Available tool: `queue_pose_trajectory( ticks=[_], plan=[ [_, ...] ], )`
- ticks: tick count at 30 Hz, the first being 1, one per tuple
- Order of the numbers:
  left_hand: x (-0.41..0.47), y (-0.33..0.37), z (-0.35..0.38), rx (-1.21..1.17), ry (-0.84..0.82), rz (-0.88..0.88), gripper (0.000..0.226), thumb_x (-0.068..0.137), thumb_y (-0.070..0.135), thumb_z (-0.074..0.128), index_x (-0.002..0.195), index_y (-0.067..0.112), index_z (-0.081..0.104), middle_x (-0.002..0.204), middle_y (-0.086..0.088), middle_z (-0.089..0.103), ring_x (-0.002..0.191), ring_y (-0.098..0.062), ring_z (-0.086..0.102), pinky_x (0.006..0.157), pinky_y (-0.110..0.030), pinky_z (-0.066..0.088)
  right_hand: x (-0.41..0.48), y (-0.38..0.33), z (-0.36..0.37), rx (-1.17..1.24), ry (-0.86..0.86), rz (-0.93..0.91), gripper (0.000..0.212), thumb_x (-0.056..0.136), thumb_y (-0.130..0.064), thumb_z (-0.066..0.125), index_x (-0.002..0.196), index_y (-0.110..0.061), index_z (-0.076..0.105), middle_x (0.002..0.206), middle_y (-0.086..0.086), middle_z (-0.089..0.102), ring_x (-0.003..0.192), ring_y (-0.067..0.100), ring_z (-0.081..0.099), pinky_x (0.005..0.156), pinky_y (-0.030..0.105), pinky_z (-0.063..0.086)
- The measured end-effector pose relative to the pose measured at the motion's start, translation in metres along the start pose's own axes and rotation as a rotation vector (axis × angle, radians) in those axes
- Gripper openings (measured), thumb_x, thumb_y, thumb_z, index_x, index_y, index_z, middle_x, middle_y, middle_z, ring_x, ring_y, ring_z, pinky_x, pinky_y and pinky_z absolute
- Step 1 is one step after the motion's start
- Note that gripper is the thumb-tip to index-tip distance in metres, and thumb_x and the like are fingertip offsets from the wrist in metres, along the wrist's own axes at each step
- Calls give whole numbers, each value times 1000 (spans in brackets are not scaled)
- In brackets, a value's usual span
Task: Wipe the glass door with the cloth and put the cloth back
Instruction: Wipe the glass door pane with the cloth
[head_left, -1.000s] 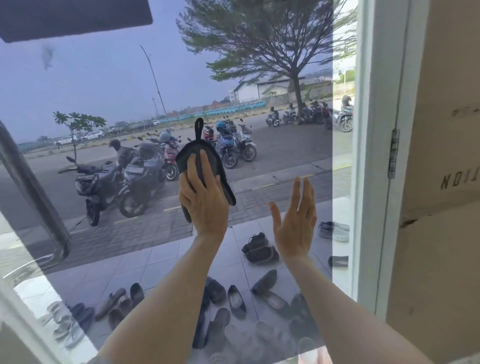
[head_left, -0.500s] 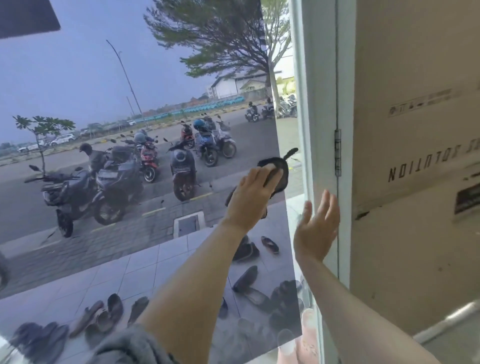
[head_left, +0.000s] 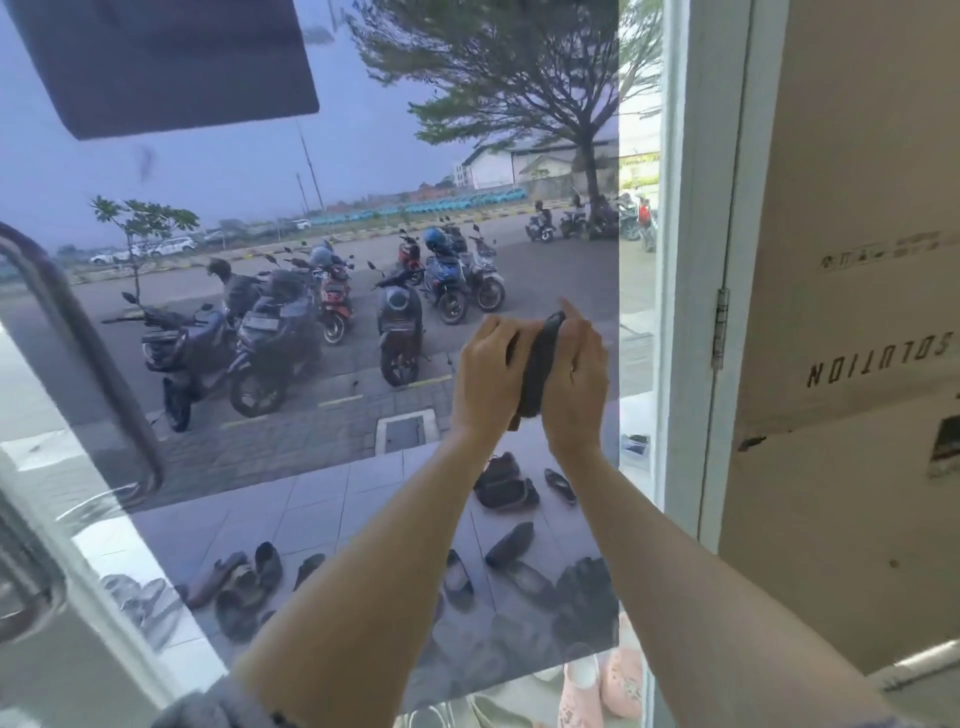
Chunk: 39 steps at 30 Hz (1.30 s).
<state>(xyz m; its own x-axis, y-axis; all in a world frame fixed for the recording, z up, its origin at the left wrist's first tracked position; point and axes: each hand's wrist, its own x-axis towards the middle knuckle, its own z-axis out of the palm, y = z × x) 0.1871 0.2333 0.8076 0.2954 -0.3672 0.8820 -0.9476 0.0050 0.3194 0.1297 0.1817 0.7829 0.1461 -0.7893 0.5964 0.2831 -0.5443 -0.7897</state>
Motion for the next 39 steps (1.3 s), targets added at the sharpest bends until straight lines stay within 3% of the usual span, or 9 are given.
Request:
queue_pose_trajectory(
  ticks=[3, 6, 9, 12, 15, 21, 26, 32, 39],
  plan=[
    [-2, 2, -13, -106, 94, -223, 18, 97, 12, 45, 90, 3, 58, 73, -10, 64, 63, -26, 61, 59, -38, 52, -9, -19, 15, 54, -105, 56, 31, 101, -29, 32, 116, -16, 56, 110, 1, 56, 97, 14, 53, 89, 32, 47],
    [-7, 6, -18, -209, 220, -486, 18, 100, 18, 38, 93, 7, 50, 68, 3, 56, 63, -19, 56, 59, -28, 47, -18, -21, 21, 64, -218, 129, 31, 99, -36, 34, 112, -14, 51, 110, 10, 57, 93, 18, 55, 78, 27, 44],
    [-17, 7, -17, -257, 253, -599, 16, 101, 20, 35, 90, 12, 44, 67, 8, 51, 60, -8, 51, 50, -9, 38, -27, -12, 19, 97, -300, 212, 27, 95, -38, 45, 108, -15, 50, 102, 7, 59, 90, 20, 58, 75, 26, 49],
    [-32, 1, -12, -249, 232, -644, 18, 102, 23, 32, 89, 15, 43, 69, 5, 53, 63, -12, 53, 58, -18, 41, -36, 1, 12, 9, -258, 257, 30, 93, -31, 53, 112, -9, 50, 103, 8, 59, 90, 21, 57, 71, 18, 47],
    [-52, -6, 0, -54, 128, -480, 21, 101, 23, 33, 88, 16, 48, 79, -1, 60, 73, -20, 56, 66, -33, 47, -36, 19, -2, -73, 17, 304, 39, 89, -29, 60, 120, -10, 45, 117, 11, 55, 104, 24, 54, 82, 21, 42],
    [-79, -44, 21, 508, -107, -24, 34, 95, 31, 34, 111, 15, 59, 116, -1, 60, 108, -18, 50, 84, -31, 37, 16, 52, -18, -226, 375, 206, 40, 85, -19, 66, 120, -8, 50, 123, 22, 41, 110, 36, 46, 86, 36, 43],
    [-70, -74, 16, 732, -198, 145, 37, 93, 28, 40, 128, 15, 48, 132, -1, 54, 120, -18, 40, 92, -34, 30, 42, 61, 15, -284, 318, 74, 43, 92, -16, 54, 132, -5, 43, 128, 27, 38, 112, 39, 40, 90, 39, 41],
    [-79, -94, -17, 750, -182, 54, 50, 96, 34, 34, 141, 13, 30, 147, 1, 24, 134, -19, 28, 107, -41, 25, 2, 67, 48, -317, 244, -49, 46, 95, -11, 43, 139, -4, 34, 134, 30, 35, 113, 39, 38, 91, 41, 41],
    [-106, -140, -92, 821, -154, -74, 55, 96, 41, 27, 144, 13, 21, 149, -2, 20, 137, -20, 22, 110, -44, 17, -65, 54, 103, -412, 101, -119, 48, 94, -22, 30, 141, -14, 35, 130, 25, 37, 103, 33, 35, 83, 45, 50]
  ],
)
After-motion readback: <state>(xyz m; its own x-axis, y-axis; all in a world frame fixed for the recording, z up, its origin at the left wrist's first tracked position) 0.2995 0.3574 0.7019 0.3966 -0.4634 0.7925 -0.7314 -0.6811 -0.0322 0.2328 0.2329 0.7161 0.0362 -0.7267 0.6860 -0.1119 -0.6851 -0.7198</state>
